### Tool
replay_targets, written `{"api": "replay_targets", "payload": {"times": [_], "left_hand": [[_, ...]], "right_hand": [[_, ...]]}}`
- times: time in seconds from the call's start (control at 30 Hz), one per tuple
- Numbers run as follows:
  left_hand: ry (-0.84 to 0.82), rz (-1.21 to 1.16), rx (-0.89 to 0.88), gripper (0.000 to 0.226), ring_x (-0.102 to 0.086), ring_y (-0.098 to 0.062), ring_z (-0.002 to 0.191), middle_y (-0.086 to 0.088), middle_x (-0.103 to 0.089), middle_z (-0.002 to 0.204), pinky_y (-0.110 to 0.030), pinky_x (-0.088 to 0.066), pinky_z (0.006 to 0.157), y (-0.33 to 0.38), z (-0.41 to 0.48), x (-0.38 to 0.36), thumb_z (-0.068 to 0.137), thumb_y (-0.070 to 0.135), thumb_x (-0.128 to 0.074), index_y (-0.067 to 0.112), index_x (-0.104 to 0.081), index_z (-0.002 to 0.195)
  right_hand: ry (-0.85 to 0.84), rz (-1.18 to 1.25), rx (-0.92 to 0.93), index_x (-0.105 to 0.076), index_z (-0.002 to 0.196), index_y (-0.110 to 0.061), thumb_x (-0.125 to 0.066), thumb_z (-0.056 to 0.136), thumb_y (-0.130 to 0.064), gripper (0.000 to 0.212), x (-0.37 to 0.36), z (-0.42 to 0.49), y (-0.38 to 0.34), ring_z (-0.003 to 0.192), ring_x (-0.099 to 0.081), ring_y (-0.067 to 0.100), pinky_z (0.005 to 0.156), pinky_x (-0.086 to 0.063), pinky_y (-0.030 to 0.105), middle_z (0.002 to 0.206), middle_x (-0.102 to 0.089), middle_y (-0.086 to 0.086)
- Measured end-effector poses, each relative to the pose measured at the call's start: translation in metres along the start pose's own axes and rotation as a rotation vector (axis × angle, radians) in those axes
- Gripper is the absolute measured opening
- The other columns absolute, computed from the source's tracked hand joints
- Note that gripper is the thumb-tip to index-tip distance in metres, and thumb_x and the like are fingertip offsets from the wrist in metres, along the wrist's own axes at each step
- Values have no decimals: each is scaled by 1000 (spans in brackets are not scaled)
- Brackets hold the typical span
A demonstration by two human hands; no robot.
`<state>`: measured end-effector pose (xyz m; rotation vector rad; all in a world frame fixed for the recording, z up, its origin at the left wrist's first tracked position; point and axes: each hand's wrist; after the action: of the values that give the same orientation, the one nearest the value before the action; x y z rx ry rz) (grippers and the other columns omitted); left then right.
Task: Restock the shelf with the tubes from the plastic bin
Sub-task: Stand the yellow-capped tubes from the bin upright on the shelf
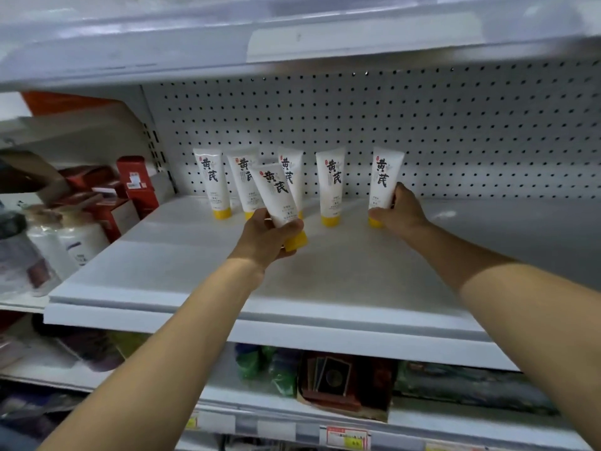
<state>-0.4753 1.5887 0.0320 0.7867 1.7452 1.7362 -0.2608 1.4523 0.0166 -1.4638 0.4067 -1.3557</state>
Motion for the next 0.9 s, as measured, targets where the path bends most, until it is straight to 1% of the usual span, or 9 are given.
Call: {"api": "replay_targets", "payload": {"times": [0.27,0.37,0.43,0.5,0.6,0.63,0.7,0.8,0.9], "left_hand": [[-8,-12,13,45,-63,-26,103,-11,-62,118,-32,-60,73,-3,-5,-7,88,10,-67,7,-49,129],[-9,-37,19,43,-65,-27,99,-11,-62,113,-34,-61,73,-4,-10,-5,87,10,-68,7,-51,127],[-24,-53,21,43,-66,-26,95,-10,-63,111,-37,-61,73,-4,-15,-3,86,10,-69,7,-52,125],[-43,-65,23,42,-67,-24,89,-10,-63,109,-40,-60,75,-4,-20,-1,84,10,-71,7,-54,123],[-58,-87,15,41,-67,-26,87,-13,-62,113,-46,-60,76,-2,-26,3,83,11,-71,8,-56,121],[-60,-88,10,41,-67,-28,89,-14,-61,115,-47,-59,76,-1,-27,4,83,12,-72,9,-56,121],[-63,-81,-1,42,-68,-32,94,-15,-62,116,-48,-60,76,2,-30,7,83,13,-71,11,-54,121],[-70,-75,-21,37,-69,-31,95,-14,-65,114,-46,-60,75,5,-31,16,85,14,-69,14,-56,120],[-99,-54,-40,35,-68,-28,100,-12,-67,115,-45,-59,78,8,-32,34,86,17,-69,19,-60,119]], "right_hand": [[-37,-75,-71,-42,130,-7,-74,80,-13,59,1,-4,3,122,-53,31,87,-50,36,135,-52,13],[54,-33,-120,-35,135,-6,-72,82,-11,64,5,-14,-1,125,-48,31,84,-43,29,138,-41,15],[158,12,-118,-37,131,-6,-67,85,-8,56,7,-25,-4,119,-51,32,81,-45,30,133,-42,16],[164,72,-59,-44,121,-8,-64,85,-7,41,6,-40,-11,104,-58,29,71,-44,29,116,-52,12],[-93,225,87,-55,106,-11,-68,85,-8,25,0,-72,-34,75,-58,18,53,-42,17,97,-60,10],[-209,249,134,-56,106,-9,-70,85,-9,25,-3,-85,-46,71,-56,14,49,-41,12,94,-59,9],[-399,192,210,-58,111,-10,-74,83,-17,34,-13,-104,-68,75,-56,11,50,-41,8,93,-58,4],[-512,114,261,-59,116,-14,-72,84,-31,39,-29,-115,-89,84,-60,10,54,-41,8,101,-64,2],[-569,133,250,-64,112,-11,-70,86,-25,30,-40,-118,-104,72,-59,1,49,-39,6,90,-67,-2]]}}
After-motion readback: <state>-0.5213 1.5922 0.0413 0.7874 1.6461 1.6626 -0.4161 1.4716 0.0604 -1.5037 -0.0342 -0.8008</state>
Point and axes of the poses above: each hand's wrist, its own z-axis towards the middle knuckle, its own x-axis out of the back of the hand, y = z × x
